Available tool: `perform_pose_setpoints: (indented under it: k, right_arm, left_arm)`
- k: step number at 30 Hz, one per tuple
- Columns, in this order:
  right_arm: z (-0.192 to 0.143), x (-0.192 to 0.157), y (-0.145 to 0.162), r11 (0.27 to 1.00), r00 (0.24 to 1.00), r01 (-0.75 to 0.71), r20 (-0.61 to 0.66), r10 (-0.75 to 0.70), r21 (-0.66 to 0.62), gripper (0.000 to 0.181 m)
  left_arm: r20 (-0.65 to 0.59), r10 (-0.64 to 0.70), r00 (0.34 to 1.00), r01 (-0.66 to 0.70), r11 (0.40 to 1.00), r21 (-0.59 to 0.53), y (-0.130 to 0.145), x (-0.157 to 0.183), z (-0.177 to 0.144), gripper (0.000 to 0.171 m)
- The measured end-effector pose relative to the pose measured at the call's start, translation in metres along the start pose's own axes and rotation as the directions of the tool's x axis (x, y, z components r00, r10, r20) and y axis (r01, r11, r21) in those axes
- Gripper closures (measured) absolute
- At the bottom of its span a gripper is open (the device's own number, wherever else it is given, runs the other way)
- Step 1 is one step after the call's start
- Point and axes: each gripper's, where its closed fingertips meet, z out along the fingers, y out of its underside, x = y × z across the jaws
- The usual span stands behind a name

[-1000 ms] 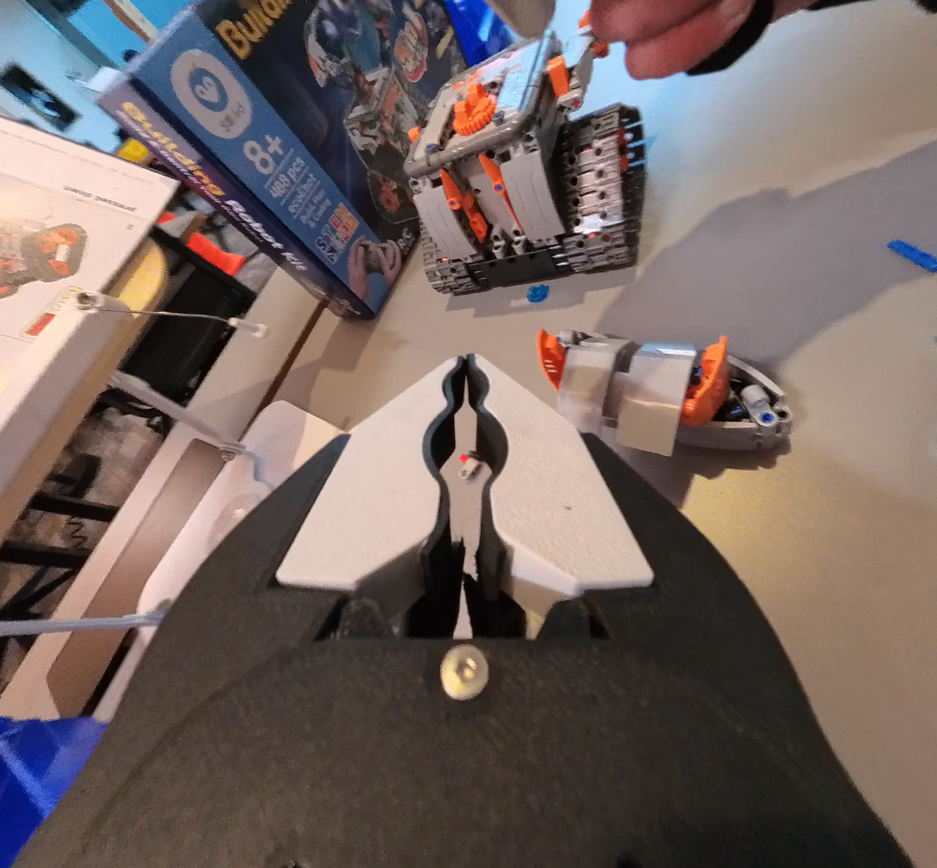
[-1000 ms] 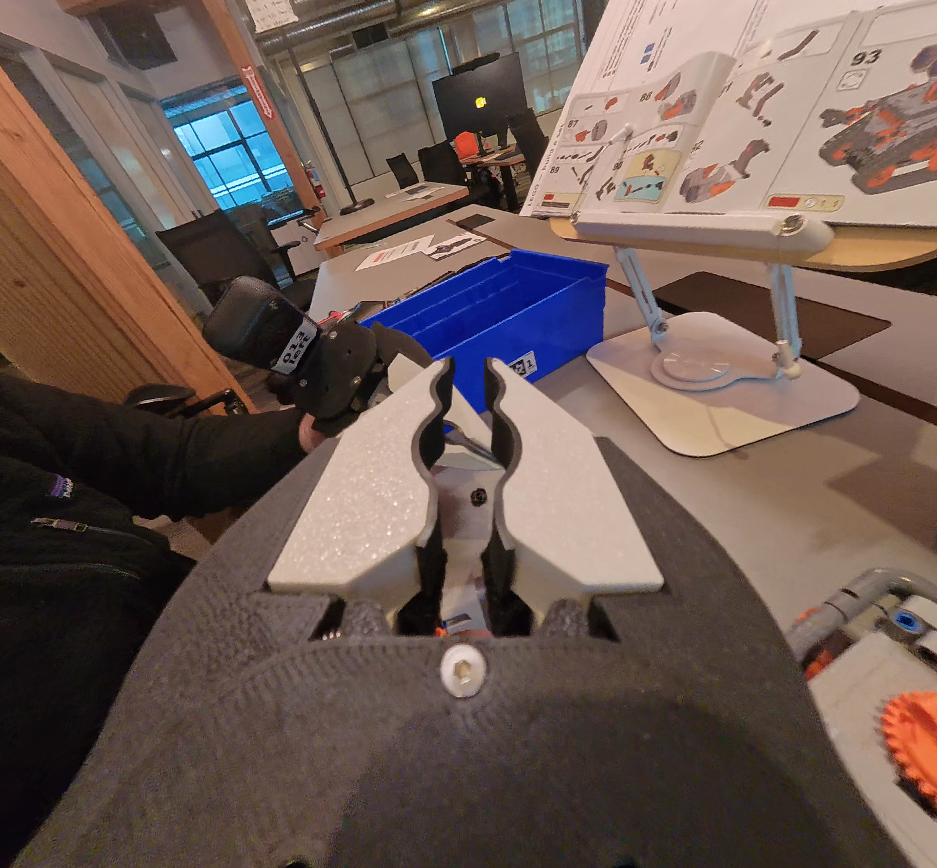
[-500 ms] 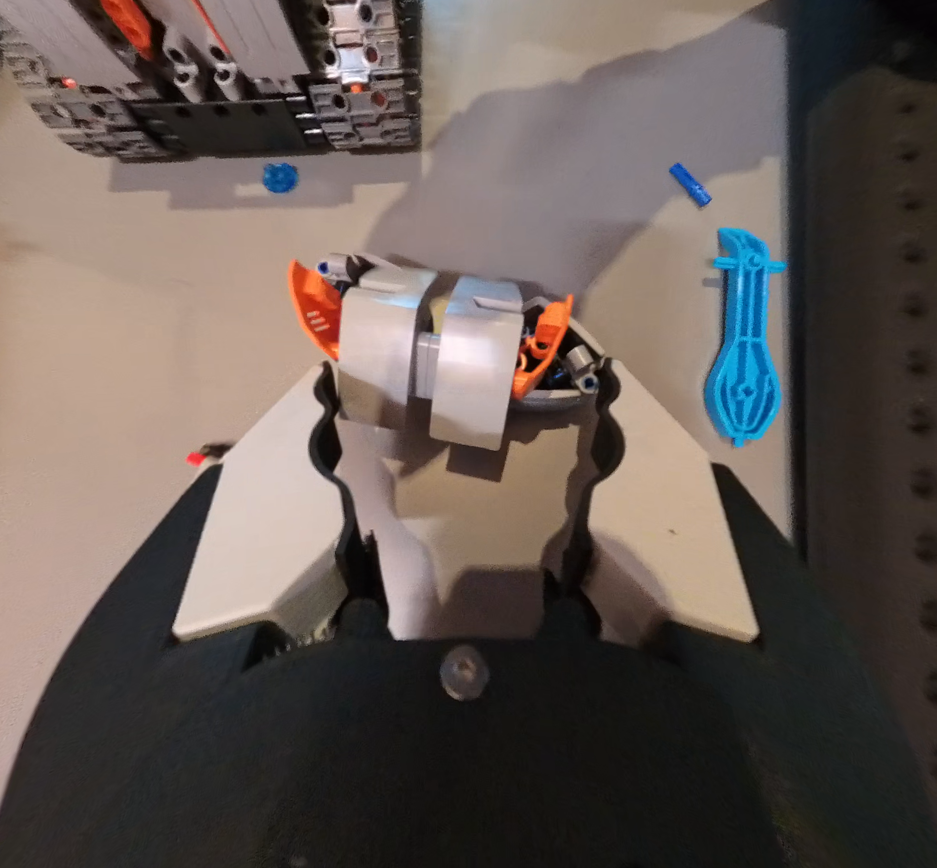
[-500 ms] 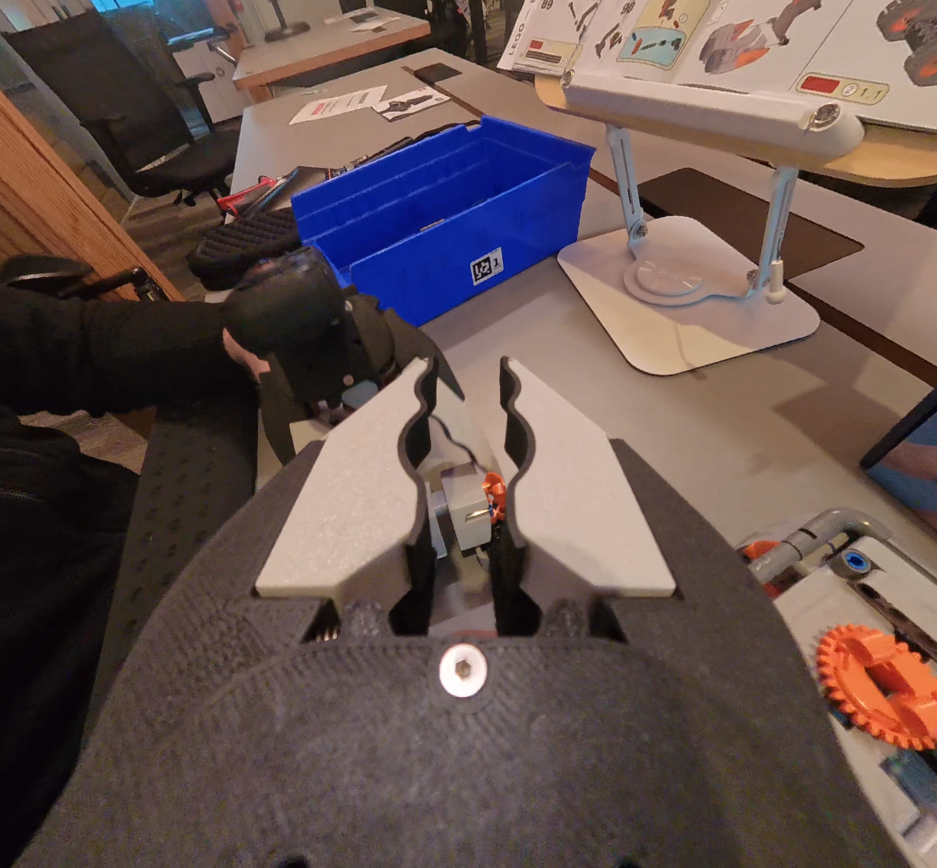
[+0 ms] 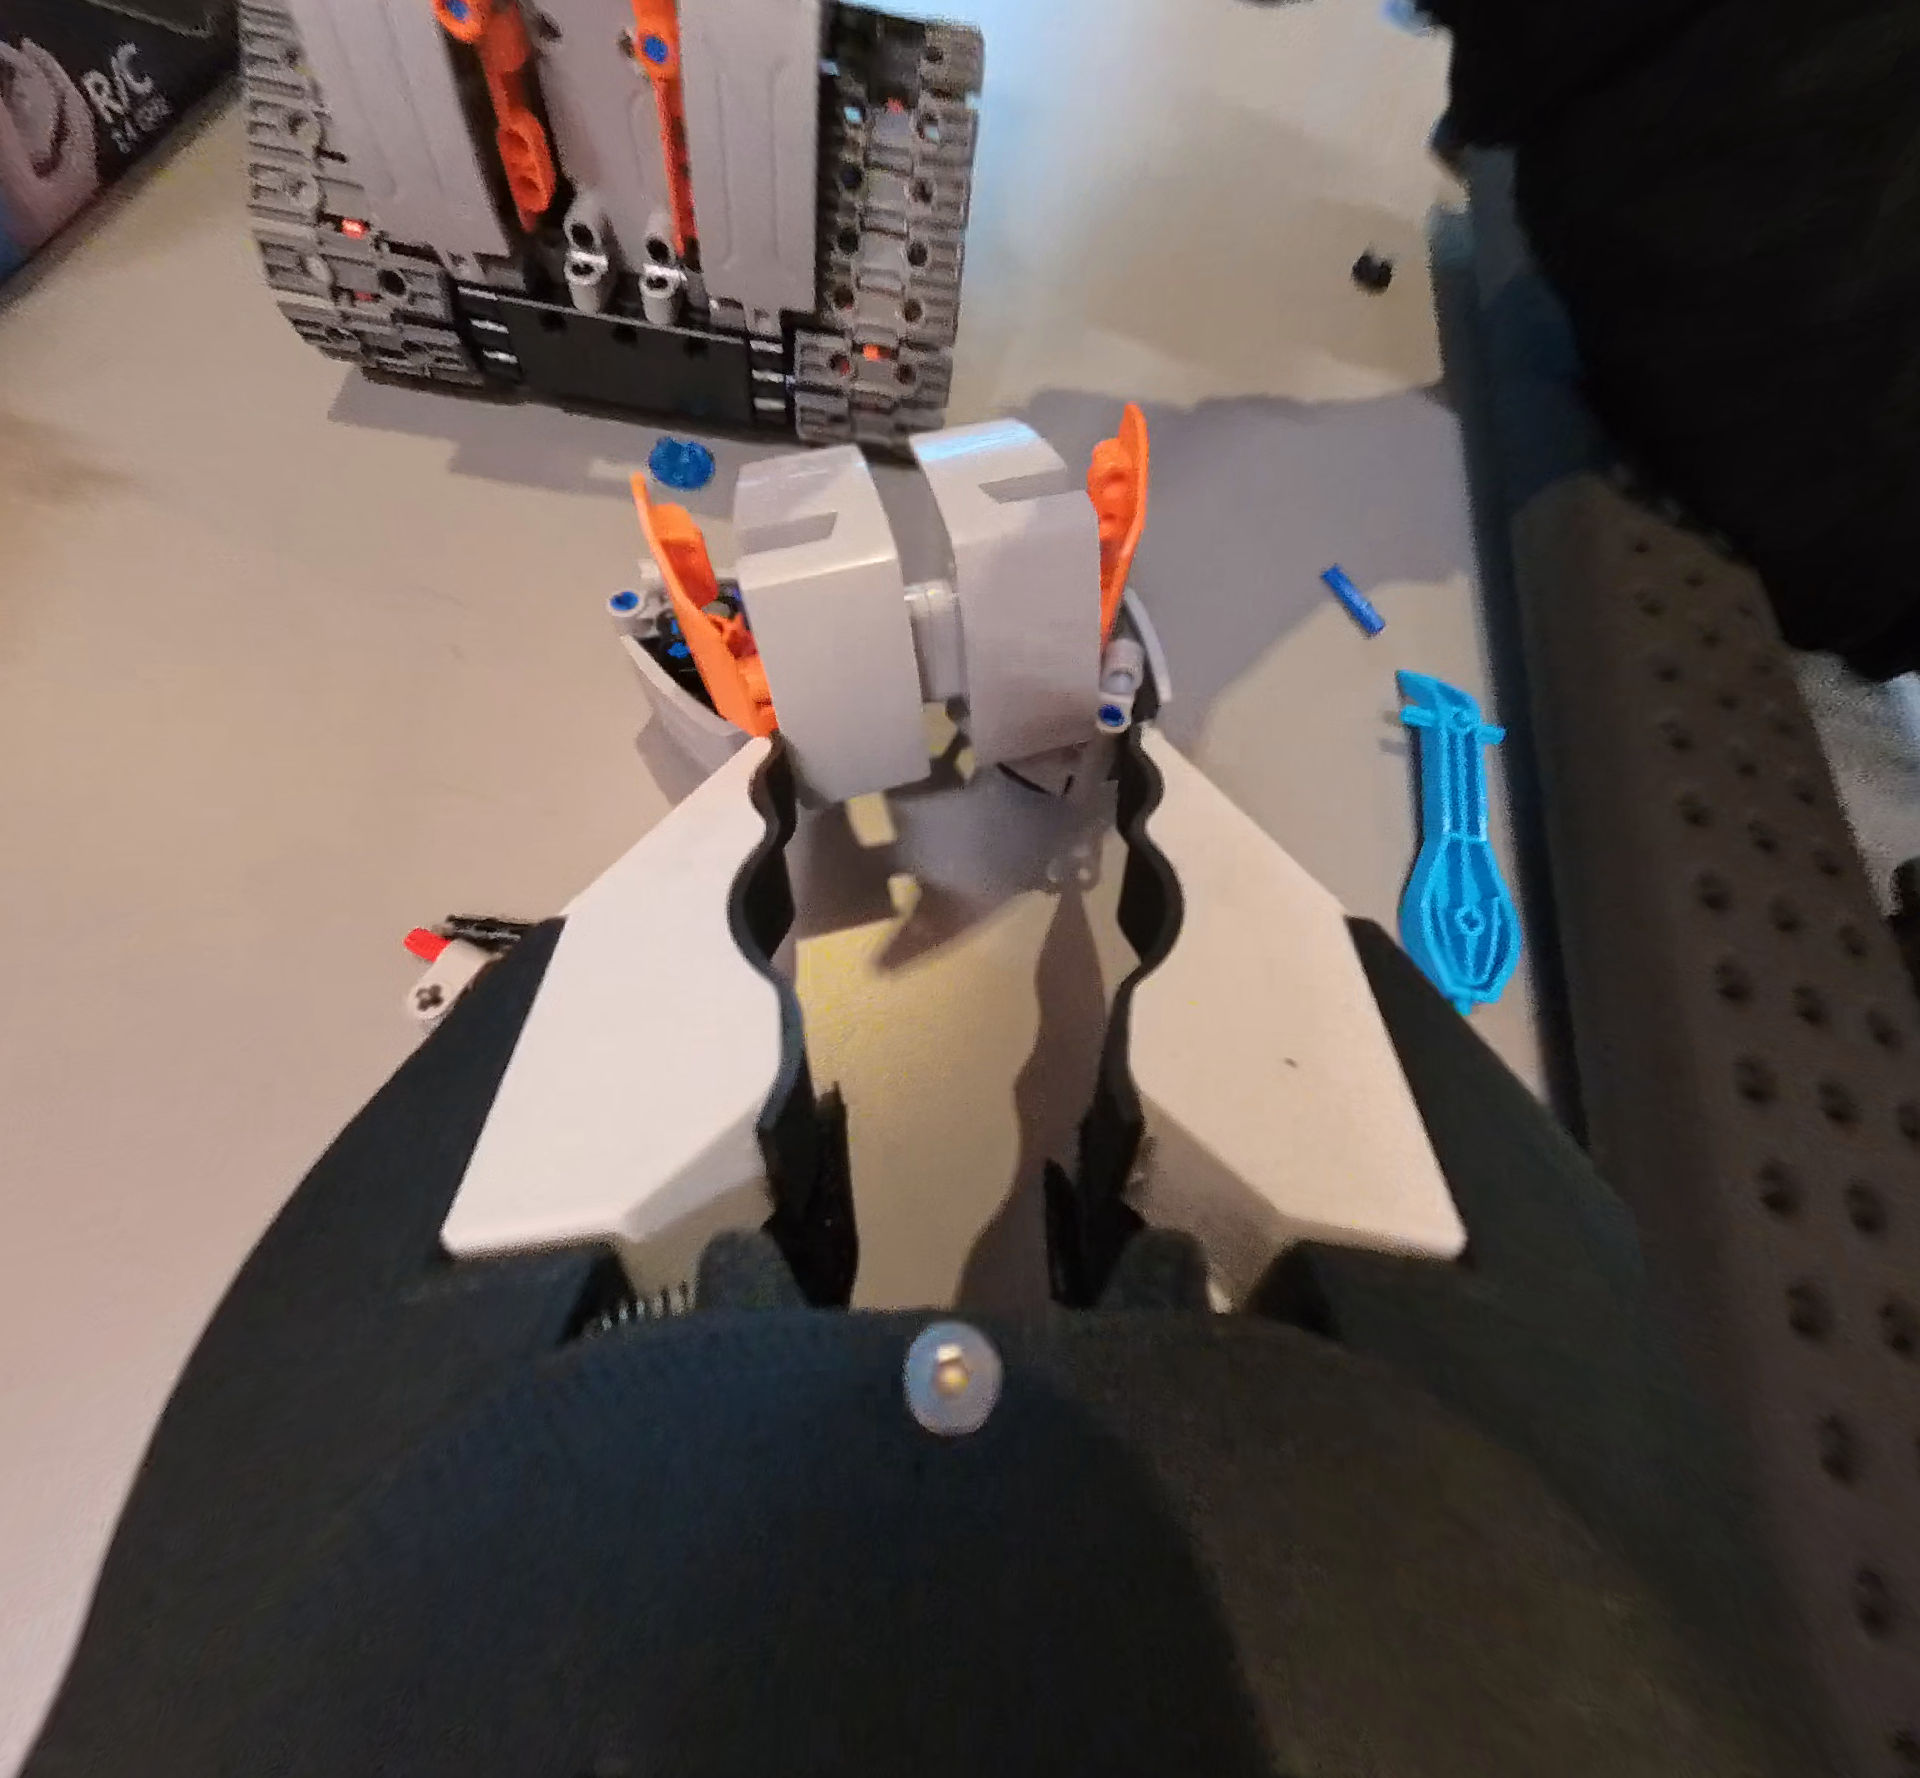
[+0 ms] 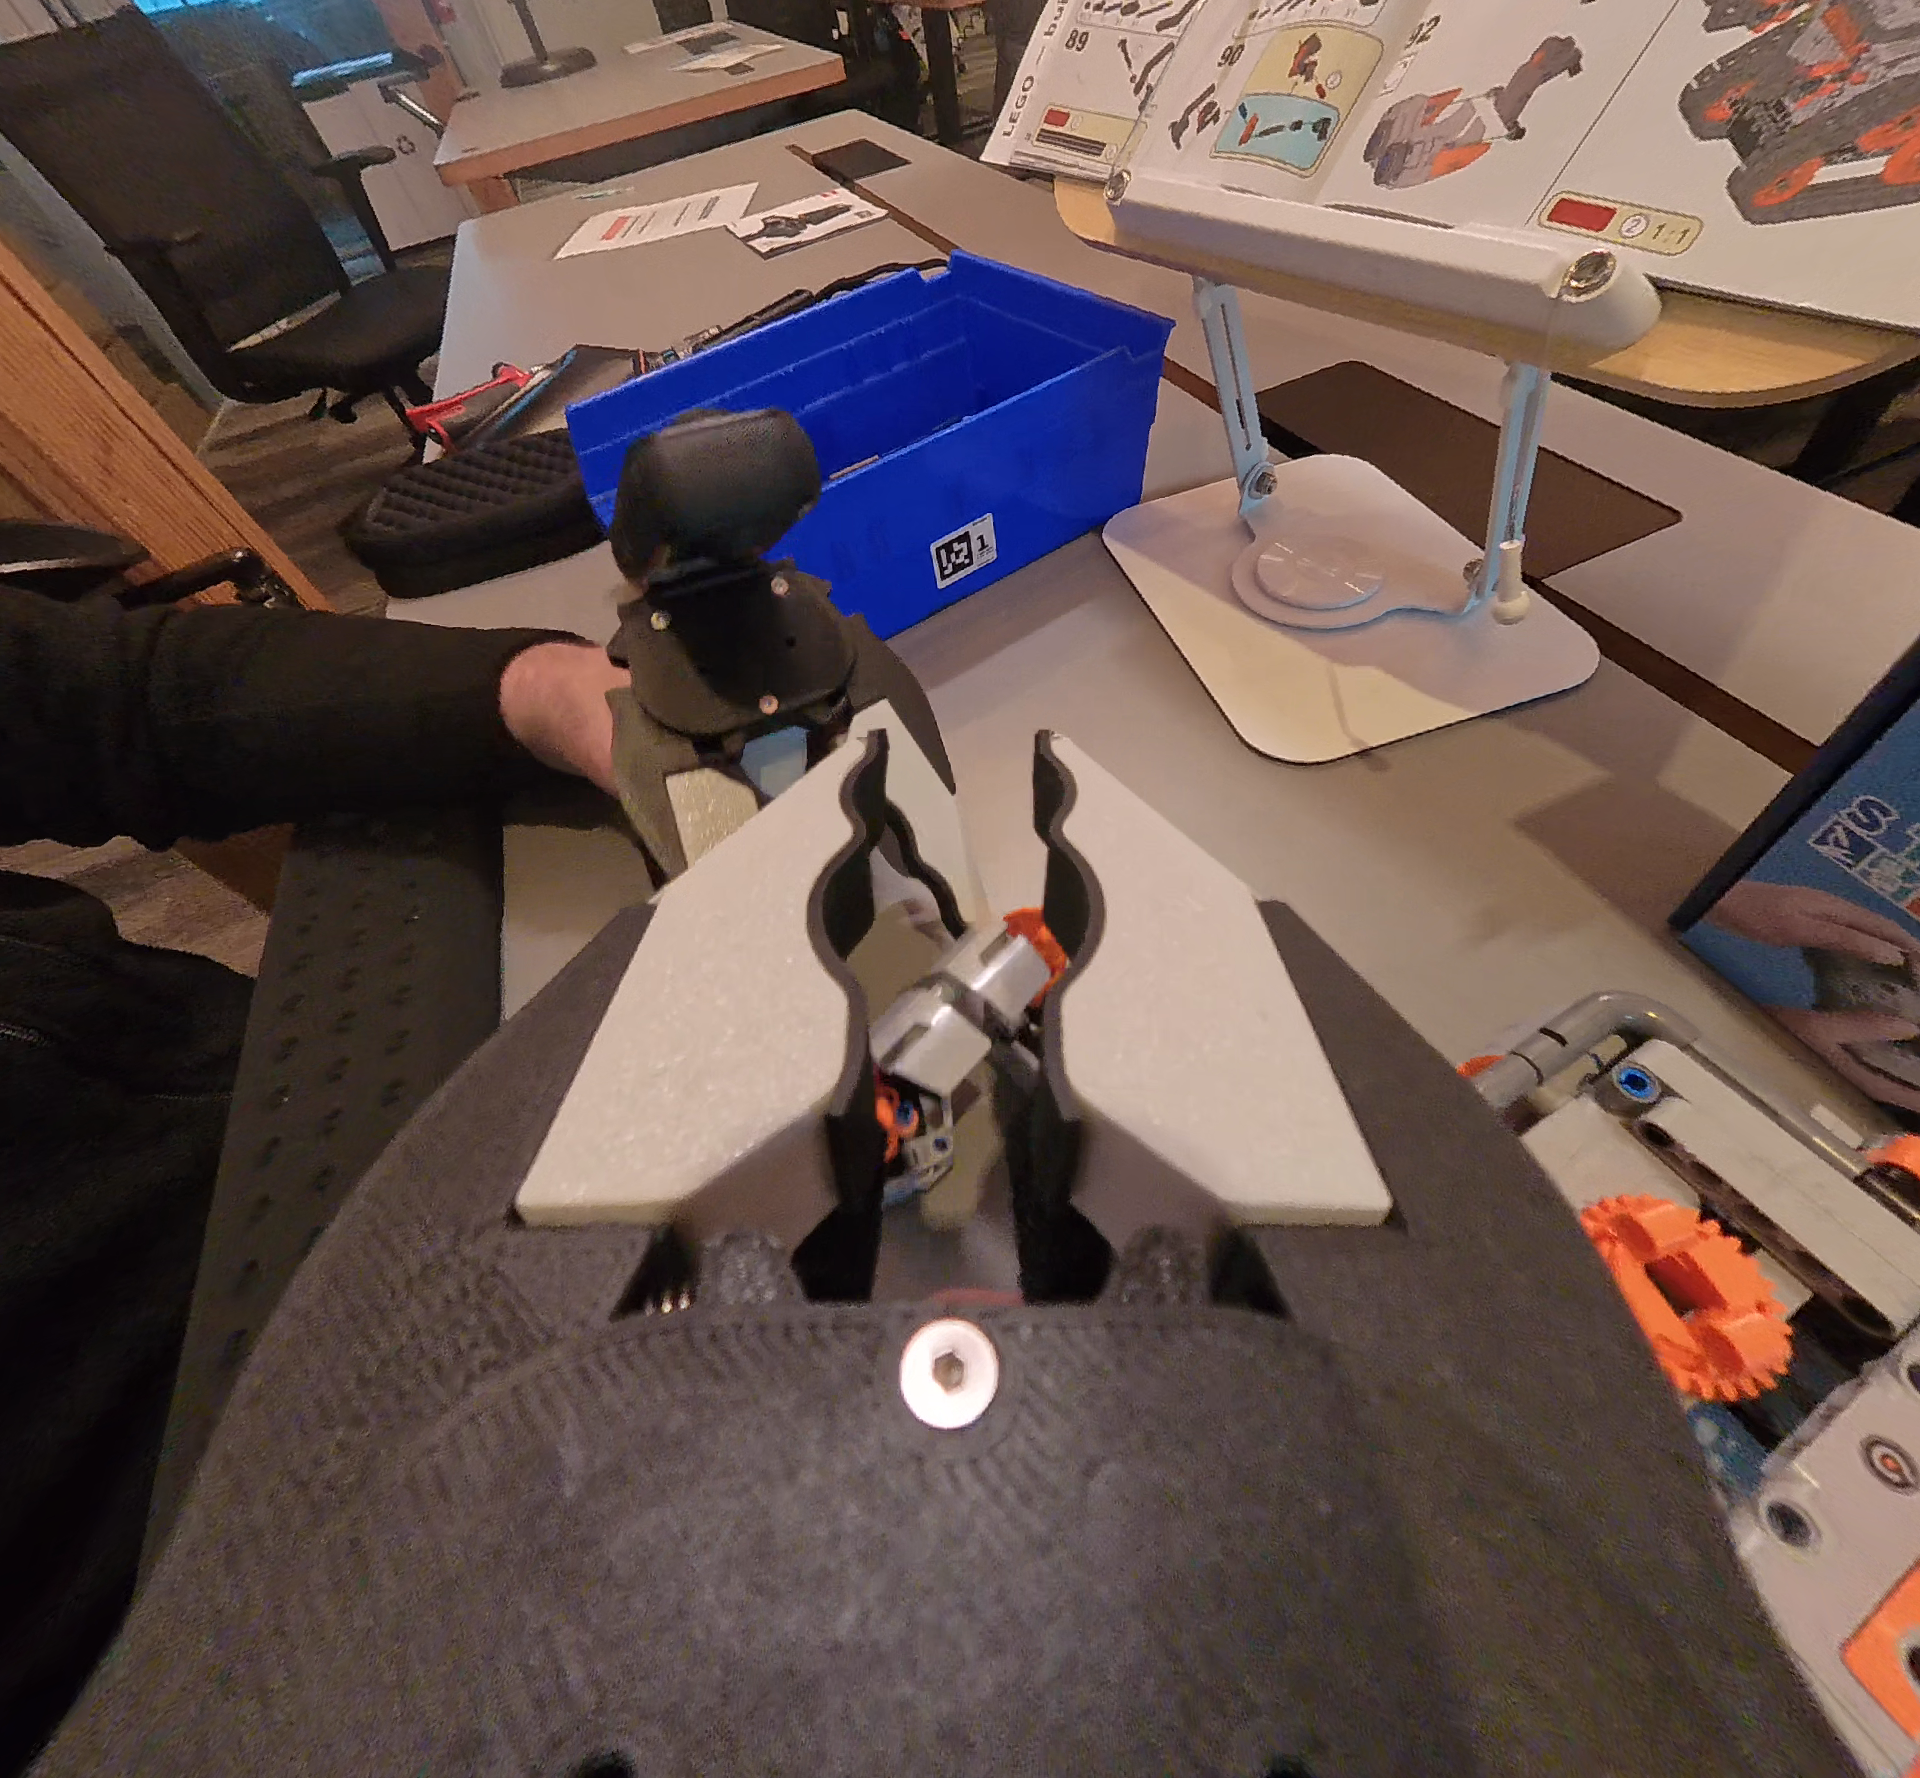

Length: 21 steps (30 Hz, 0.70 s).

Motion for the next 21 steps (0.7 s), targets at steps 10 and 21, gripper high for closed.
perform_pose_setpoints:
  k: [10,21]
  right_arm:
    - [-0.014,-0.006,0.057,0.945,0.993,0.118,0.020,-0.117,-0.306,0.132]
    - [-0.038,0.001,0.067,0.937,0.991,0.120,-0.014,-0.132,-0.327,0.135]
  left_arm:
    - [-0.179,-0.110,0.978,0.155,0.953,0.262,-0.034,0.001,-0.037,0.163]
    - [-0.121,0.172,0.978,-0.188,0.972,-0.138,0.012,0.039,0.016,0.094]
